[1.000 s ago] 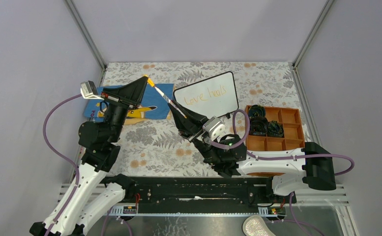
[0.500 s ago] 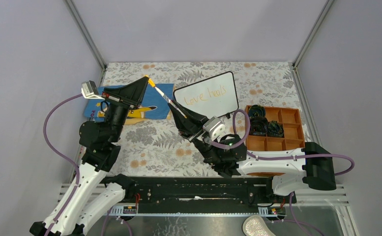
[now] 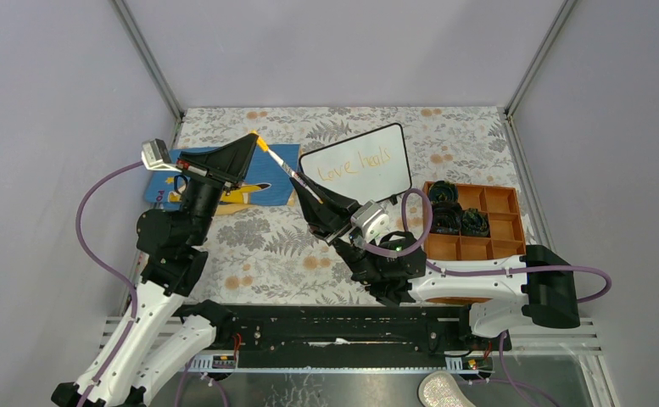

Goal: Write a sentence on the whiteboard
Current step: Close the whiteboard marker at the center of the board.

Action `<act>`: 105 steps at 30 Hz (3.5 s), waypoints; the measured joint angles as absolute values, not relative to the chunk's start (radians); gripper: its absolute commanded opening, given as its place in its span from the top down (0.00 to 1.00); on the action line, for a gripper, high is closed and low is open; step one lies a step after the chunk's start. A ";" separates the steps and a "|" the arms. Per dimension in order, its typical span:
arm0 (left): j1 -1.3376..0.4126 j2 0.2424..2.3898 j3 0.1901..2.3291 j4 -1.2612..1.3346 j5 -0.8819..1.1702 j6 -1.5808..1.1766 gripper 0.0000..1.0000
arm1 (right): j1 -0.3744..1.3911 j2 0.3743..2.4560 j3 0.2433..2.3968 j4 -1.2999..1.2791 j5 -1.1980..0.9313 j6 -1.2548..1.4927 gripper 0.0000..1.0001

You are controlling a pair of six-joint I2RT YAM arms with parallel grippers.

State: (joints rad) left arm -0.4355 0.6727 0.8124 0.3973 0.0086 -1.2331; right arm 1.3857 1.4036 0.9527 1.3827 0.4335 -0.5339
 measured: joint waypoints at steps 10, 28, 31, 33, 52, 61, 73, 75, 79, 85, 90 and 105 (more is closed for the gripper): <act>-0.434 0.689 0.806 0.429 0.020 -1.292 1.00 | 1.386 1.409 0.958 1.399 0.434 -0.542 1.00; -0.423 0.741 0.749 0.560 0.044 -1.496 1.00 | 1.388 1.487 0.991 1.470 0.425 -0.656 1.00; -0.423 0.741 0.749 0.568 0.044 -1.504 1.00 | 1.388 1.492 0.998 1.476 0.425 -0.666 1.00; -0.423 0.741 0.749 0.570 0.044 -1.507 1.00 | 1.389 1.494 1.001 1.478 0.425 -0.673 1.00; -0.425 0.710 0.749 0.540 0.028 -1.491 1.00 | 1.396 1.565 1.065 1.532 0.461 -0.756 1.00; -0.425 0.709 0.750 0.535 0.027 -1.485 1.00 | 1.396 1.577 1.076 1.536 0.463 -0.764 1.00; -0.425 0.719 0.761 0.538 0.035 -1.478 1.00 | 1.396 1.592 1.095 1.548 0.466 -0.780 1.00; -0.425 0.724 0.768 0.538 0.037 -1.478 1.00 | 1.396 1.598 1.106 1.551 0.470 -0.785 1.00; -0.425 0.725 0.774 0.538 0.034 -1.471 1.00 | 1.396 1.614 1.124 1.560 0.470 -0.790 1.00; -0.426 0.736 0.786 0.545 0.038 -1.464 1.00 | 1.383 1.628 1.147 1.562 0.469 -0.762 1.00; -0.426 0.741 0.791 0.550 0.030 -1.456 1.00 | 1.371 1.628 1.148 1.566 0.459 -0.715 1.00; -0.426 0.733 0.813 0.525 0.030 -1.401 0.76 | 1.365 1.623 1.148 1.569 0.441 -0.682 1.00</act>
